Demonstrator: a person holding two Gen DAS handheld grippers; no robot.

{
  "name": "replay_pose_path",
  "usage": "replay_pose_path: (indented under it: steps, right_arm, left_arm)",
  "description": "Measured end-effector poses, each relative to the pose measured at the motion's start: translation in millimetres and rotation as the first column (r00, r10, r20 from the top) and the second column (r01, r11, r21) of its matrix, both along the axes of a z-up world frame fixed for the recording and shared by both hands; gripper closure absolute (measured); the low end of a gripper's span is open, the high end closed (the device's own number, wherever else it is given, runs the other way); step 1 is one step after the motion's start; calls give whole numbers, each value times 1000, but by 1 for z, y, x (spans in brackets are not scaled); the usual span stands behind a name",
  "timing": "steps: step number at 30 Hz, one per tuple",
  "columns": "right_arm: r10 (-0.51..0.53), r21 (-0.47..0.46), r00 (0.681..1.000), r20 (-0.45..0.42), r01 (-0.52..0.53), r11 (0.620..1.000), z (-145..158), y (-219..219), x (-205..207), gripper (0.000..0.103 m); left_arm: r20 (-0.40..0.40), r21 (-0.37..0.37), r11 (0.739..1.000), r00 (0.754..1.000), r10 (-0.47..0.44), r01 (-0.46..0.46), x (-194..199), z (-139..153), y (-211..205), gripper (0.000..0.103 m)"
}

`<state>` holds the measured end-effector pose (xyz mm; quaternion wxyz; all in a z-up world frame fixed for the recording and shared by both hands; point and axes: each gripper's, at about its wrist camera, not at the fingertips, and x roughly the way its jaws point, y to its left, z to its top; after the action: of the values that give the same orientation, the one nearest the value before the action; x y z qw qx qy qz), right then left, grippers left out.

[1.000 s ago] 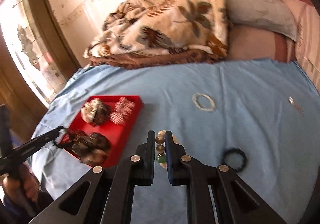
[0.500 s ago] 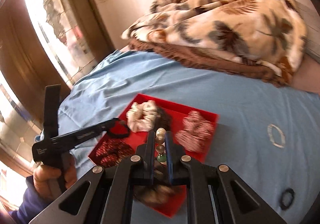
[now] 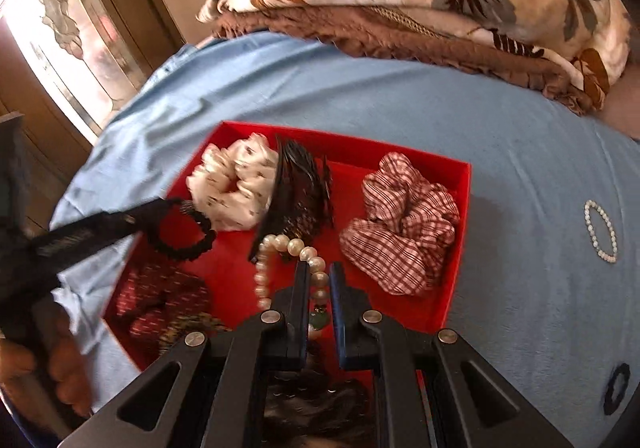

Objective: Organize jewelry
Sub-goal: 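Carry the black hair tie and pearl bracelet over the red tray, then lower both items into the tray and open both grippers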

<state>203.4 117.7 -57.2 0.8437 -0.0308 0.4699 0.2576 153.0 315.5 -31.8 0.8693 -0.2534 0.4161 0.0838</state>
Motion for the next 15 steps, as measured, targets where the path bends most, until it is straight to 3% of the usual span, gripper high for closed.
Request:
replay_pose_path:
  steps: [4, 10, 15]
  right_arm:
    - [13, -38, 1000, 11, -13, 999, -4, 5, -4, 91]
    - [49, -66, 998, 28, -47, 997, -1, 9, -16, 90]
    - [45, -51, 997, 59, -42, 998, 12, -3, -27, 63]
  left_arm:
    - [36, 7, 1000, 999, 5, -6, -7, 10, -1, 70]
    - [54, 41, 999, 998, 26, -28, -15, 16, -1, 69]
    - [67, 94, 995, 998, 17, -23, -22, 21, -9, 65]
